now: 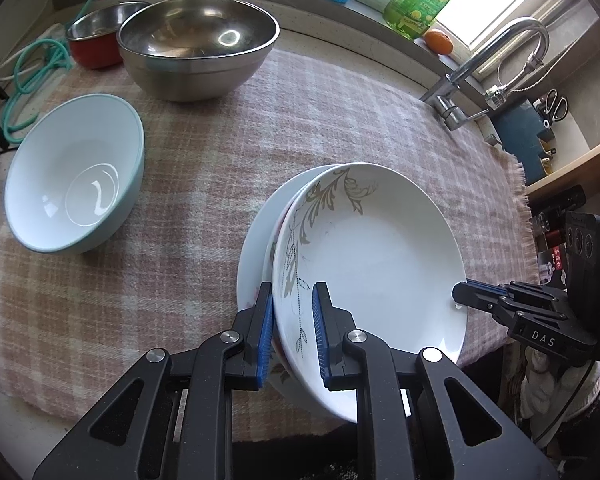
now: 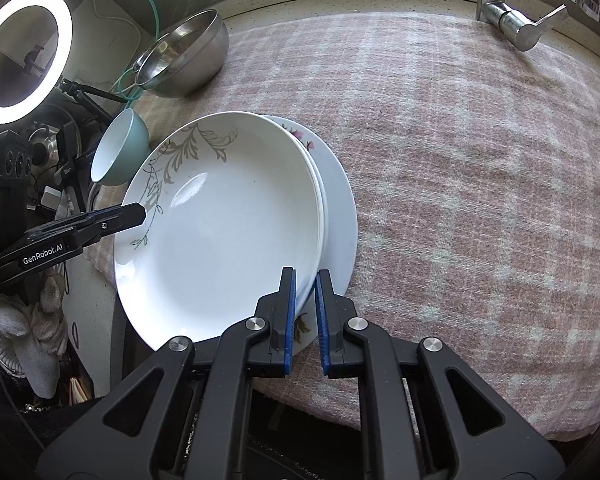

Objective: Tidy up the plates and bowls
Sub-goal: 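Open both grippers and release the leaf-pattern plate on the stack, then move both grippers to the large steel bowl rim and close on it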

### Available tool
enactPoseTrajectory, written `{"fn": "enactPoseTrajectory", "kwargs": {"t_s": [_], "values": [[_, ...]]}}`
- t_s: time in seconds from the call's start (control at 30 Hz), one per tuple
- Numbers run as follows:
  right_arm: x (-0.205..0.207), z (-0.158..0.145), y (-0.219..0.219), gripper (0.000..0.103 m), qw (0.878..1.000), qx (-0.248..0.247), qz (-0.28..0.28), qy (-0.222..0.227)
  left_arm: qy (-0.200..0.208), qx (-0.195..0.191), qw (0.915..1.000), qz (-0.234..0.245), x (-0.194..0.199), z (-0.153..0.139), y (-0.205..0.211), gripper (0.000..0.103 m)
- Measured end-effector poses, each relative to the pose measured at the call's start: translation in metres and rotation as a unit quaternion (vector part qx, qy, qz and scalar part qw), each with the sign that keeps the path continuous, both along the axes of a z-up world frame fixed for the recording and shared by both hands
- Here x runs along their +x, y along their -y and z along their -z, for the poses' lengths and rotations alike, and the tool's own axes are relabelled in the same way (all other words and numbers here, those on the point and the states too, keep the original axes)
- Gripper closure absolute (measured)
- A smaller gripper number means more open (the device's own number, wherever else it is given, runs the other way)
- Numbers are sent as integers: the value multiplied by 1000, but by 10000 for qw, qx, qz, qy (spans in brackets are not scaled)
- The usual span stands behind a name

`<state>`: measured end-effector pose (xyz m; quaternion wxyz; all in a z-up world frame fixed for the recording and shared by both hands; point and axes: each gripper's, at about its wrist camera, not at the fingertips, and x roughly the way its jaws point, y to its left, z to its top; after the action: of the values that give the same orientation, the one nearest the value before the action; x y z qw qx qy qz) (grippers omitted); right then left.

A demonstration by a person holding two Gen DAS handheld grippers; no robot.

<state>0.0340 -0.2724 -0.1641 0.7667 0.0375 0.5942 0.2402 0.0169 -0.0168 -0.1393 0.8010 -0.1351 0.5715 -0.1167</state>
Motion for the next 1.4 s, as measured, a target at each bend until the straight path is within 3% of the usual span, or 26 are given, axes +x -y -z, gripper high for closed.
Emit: {"fn": "enactPoseTrajectory", "kwargs": {"t_s": [0.97, 1.13, 1.37, 1.4], "values": [[4, -9, 5, 92, 9996, -13, 256, 105, 133, -15, 9999, -58, 2, -11, -13, 85], [9, -18, 8, 80, 9990, 111, 397, 177, 224, -64, 9996, -163, 4, -17, -23, 85], [18, -31, 5, 73, 9977, 296, 517, 330, 389, -8, 9985, -373, 7, -26, -41, 82], [20, -33, 4, 68, 9974, 329, 537, 360, 422, 12, 9983, -406, 8, -28, -44, 82]]}}
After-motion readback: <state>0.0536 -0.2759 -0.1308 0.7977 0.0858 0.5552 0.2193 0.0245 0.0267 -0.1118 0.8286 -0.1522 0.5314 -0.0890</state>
